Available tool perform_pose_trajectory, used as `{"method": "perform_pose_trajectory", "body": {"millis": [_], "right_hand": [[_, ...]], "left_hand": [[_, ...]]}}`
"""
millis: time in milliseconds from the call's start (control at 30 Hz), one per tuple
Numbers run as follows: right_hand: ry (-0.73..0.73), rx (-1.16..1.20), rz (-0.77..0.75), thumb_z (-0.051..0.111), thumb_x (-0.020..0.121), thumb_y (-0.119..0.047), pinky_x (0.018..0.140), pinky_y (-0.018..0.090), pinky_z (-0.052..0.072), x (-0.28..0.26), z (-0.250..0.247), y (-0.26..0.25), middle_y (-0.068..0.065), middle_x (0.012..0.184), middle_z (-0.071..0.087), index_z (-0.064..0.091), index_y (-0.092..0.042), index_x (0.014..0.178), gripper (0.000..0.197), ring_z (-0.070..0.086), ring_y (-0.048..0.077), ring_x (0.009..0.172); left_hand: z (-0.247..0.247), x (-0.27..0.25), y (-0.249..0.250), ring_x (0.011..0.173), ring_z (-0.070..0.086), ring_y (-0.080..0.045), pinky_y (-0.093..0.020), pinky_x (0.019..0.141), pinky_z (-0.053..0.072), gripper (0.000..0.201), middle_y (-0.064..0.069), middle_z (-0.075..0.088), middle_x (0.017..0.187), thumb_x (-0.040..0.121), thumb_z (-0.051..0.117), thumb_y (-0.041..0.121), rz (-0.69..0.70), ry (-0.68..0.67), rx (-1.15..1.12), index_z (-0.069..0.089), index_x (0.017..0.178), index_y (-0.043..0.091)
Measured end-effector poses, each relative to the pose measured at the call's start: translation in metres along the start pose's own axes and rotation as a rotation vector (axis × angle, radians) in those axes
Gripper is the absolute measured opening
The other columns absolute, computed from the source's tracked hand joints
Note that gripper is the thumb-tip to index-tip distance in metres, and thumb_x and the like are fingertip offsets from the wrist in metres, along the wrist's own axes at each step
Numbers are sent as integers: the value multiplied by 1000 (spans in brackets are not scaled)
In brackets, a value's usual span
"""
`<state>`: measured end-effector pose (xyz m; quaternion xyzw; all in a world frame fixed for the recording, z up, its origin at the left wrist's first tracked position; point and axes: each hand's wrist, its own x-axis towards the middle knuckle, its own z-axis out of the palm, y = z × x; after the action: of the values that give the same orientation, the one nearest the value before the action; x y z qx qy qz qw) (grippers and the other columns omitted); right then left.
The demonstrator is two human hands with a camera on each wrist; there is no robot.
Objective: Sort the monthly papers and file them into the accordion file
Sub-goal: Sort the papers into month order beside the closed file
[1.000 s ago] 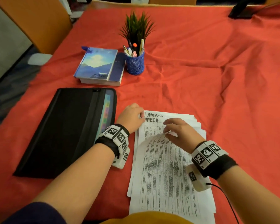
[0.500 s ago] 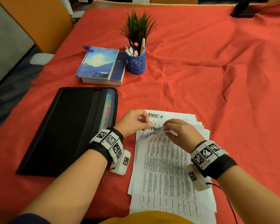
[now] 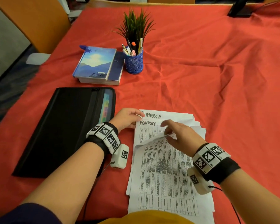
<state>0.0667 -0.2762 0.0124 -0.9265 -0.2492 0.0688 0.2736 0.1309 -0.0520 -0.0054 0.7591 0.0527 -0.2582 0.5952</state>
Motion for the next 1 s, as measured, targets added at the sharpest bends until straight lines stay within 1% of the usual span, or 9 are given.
{"method": "perform_pose_trajectory", "body": {"millis": [67, 200, 300, 400, 467, 533, 600, 867, 1000], "right_hand": [[-36, 7, 64, 57, 84, -6, 85, 32, 46, 4, 0, 0, 3, 103, 62, 46, -13, 127, 45, 56, 20, 96], [-16, -38, 34, 61, 81, -3, 96, 35, 38, 19, 4, 3, 9, 127, 52, 45, -9, 133, 54, 49, 27, 111], [4, -146, -86, 70, 70, 0, 77, 43, 51, 24, 8, 4, 6, 98, 68, 69, -11, 100, 32, 58, 31, 86], [58, -228, -72, 77, 64, -10, 64, 36, 48, 15, 6, 8, -6, 76, 67, 70, -19, 76, 16, 58, 27, 77], [74, -256, -51, 80, 64, -15, 65, 32, 39, 8, 5, 8, -9, 77, 66, 68, -21, 75, 17, 60, 24, 78], [54, -239, -31, 77, 68, -15, 67, 34, 41, 4, 5, 7, -6, 77, 67, 66, -18, 80, 17, 62, 24, 77], [24, -195, -5, 71, 76, -14, 73, 39, 45, 4, 5, 7, -1, 81, 68, 64, -14, 89, 15, 64, 25, 78], [12, -150, 25, 63, 83, -14, 75, 35, 45, 3, 4, 12, 0, 84, 67, 63, -14, 92, 10, 63, 25, 80], [82, -134, -10, 73, 72, -4, 71, 38, 51, 0, 2, 16, 6, 90, 66, 65, -10, 85, 16, 62, 30, 80]], "left_hand": [[-2, -3, 3, 81, 66, -14, -22, 67, 56, 23, -12, 68, 97, 88, 53, -6, -1, -37, 2, 63, 103, 9], [-1, -10, 14, 78, 64, -15, -21, 68, 55, 30, -10, 68, 87, 85, 59, -5, 18, -220, -12, 64, 110, 9], [3, -8, 19, 78, 66, -16, -20, 63, 54, 22, -10, 69, 85, 88, 57, 3, -21, -234, -21, 64, 108, 9], [3, 14, 10, 81, 62, -16, -24, 65, 51, 16, -5, 66, 86, 91, 55, 7, 22, 57, 185, 63, 104, 8], [3, 27, 3, 93, 59, -19, -25, 73, 45, 22, -8, 66, 101, 90, 54, 6, 75, 149, 440, 62, 110, 8], [7, 35, -1, 109, 55, -21, -19, 82, 37, 33, -9, 60, 119, 88, 55, 7, 97, 109, 619, 58, 122, 8], [12, 40, 0, 111, 53, -22, -19, 85, 35, 39, -9, 54, 122, 86, 58, 11, 117, 65, 731, 56, 125, 14], [15, 40, 4, 87, 53, -15, -29, 80, 43, 5, 1, 56, 94, 83, 63, 15, 343, 200, 693, 66, 83, 18], [7, 30, -3, 65, 46, -14, -28, 66, 41, 17, 7, 44, 60, 89, 58, 9, 245, 103, 422, 55, 77, 20]]}}
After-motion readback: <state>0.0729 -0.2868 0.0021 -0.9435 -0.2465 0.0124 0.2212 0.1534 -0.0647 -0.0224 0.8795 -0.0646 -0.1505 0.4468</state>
